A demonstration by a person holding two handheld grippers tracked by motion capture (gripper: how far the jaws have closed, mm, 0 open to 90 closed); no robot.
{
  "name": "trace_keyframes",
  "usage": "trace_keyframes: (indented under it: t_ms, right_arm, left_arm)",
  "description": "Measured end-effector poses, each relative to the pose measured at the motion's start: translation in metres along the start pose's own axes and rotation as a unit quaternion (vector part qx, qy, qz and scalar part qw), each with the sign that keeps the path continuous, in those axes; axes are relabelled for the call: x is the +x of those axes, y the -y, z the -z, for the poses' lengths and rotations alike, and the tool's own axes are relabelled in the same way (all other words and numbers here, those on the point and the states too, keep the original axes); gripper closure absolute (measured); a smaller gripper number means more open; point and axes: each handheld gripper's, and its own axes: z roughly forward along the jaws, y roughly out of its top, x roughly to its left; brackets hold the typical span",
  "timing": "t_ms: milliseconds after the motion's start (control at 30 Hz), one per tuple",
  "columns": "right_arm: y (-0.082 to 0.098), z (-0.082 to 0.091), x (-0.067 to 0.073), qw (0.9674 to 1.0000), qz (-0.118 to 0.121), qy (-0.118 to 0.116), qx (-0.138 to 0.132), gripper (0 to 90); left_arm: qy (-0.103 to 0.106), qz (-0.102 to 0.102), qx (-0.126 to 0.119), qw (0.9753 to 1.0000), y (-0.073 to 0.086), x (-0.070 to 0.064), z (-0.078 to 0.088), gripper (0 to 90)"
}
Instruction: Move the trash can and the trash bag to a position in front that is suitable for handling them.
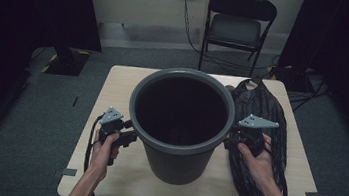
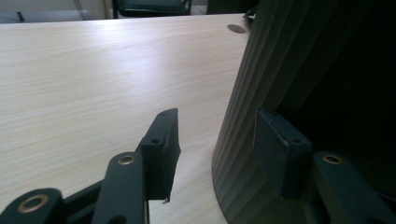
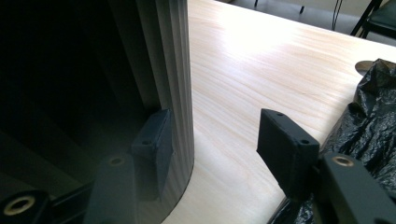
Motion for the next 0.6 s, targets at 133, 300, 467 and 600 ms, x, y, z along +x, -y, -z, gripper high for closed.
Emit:
trace_keyframes:
  t_ms: [133,300,467,600]
  right_arm:
    - [0.003,0.002,0.009,1.0,0.003,-0.002,-0.003,46.3]
    - [0.003,0.002,0.014,0.9999,0.005,-0.01,-0.002,45.5]
    - [0.004,0.003,0.019,0.9999,0.007,-0.007,-0.002,43.2]
    - [0.005,0.003,0.018,1.0,0.004,-0.006,-0.001,40.8]
  left_arm:
    - [0.001,0.002,0.003,1.0,0.005,-0.001,0.008,53.6]
    - [-0.005,0.004,0.004,1.0,0.01,-0.003,0.018,53.1]
    - [-0.009,0.008,0.011,0.9999,0.016,-0.005,0.023,50.0]
    - [-0.012,0.0,0.014,0.9998,0.015,-0.005,0.023,49.8]
